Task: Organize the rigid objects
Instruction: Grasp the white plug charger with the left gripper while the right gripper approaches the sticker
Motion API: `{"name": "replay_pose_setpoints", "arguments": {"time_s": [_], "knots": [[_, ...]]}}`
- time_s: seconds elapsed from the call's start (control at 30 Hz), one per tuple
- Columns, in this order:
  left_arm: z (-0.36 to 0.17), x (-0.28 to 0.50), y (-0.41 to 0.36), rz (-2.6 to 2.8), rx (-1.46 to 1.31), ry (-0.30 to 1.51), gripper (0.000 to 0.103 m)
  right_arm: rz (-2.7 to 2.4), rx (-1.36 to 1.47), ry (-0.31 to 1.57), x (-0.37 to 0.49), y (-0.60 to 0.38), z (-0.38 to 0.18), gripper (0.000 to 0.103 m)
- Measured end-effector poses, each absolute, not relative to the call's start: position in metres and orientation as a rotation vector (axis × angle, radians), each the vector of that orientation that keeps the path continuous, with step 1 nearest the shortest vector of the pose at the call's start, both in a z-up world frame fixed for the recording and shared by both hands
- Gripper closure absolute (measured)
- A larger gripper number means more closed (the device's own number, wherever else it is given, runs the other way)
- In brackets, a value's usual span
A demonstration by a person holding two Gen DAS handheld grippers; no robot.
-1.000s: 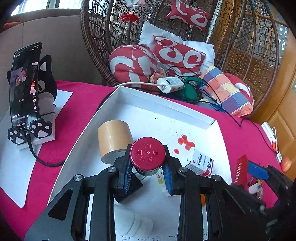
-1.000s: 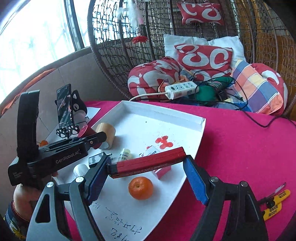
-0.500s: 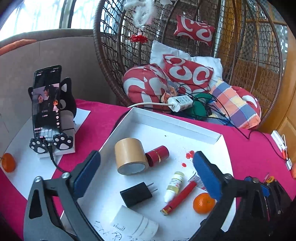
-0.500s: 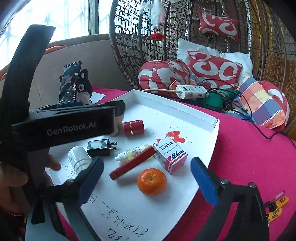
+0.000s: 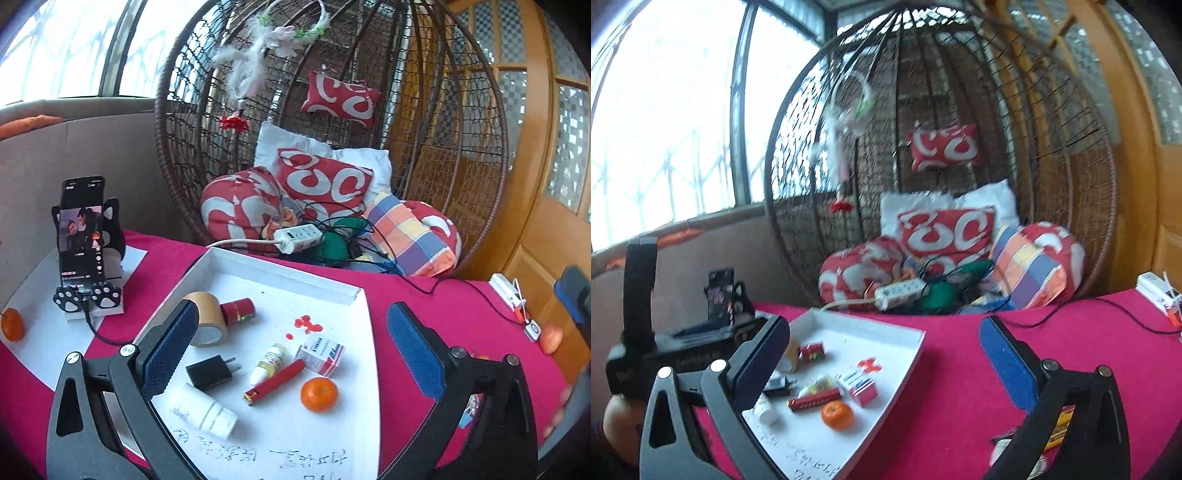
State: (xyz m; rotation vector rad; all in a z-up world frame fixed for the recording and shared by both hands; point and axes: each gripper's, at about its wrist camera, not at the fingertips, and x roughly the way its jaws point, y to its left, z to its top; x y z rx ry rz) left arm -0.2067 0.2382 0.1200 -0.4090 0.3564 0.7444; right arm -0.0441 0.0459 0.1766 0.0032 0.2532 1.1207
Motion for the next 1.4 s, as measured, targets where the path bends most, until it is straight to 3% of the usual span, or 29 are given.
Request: {"name": "replay_pose_setpoints", "arguments": {"time_s": [0.2,0.63,0.8,0.87,0.9,1.03,1.1,1.33,1.37,1.4], "knots": [[0.104,-0.163,0.201,0.594,-0.375,0.456,0.000,0.958,0.113,0.320,0.019,-0.010,0.192,0.000],[0.030,-0.059,0.128,0.357,-0.334,0.817,0.000,0.755,-0.030,0.767,0.101,-0.054,0.071,0.000],[0.025,-0.037,0.139,0.390,-0.251,0.856,0.000,0.864,-0.132,0.803,0.088,-0.048,0.055,0.000],[0.020,-0.027,0.138,0.384,-0.199,0.884,0.001,0.899,-0.148,0.804,0.085,-0.044,0.053,0.005],[0.017,-0.021,0.136,0.376,-0.176,0.898,0.005,0.911,-0.149,0.810,0.086,-0.043,0.052,0.010],[0.009,-0.008,0.125,0.329,-0.119,0.916,0.009,0.918,-0.132,0.824,0.093,-0.046,0.048,0.010],[0.005,0.001,0.122,0.312,-0.100,0.931,0.018,0.914,-0.122,0.831,0.096,-0.049,0.047,0.010],[0.004,0.027,0.111,0.269,-0.087,0.927,0.023,0.922,-0.093,0.853,0.100,-0.052,0.042,0.010],[0.005,0.029,0.110,0.262,-0.090,0.922,0.031,0.923,-0.092,0.853,0.100,-0.051,0.042,0.010],[0.005,0.028,0.110,0.244,-0.102,0.913,0.045,0.925,-0.092,0.853,0.100,-0.051,0.042,0.010]]}}
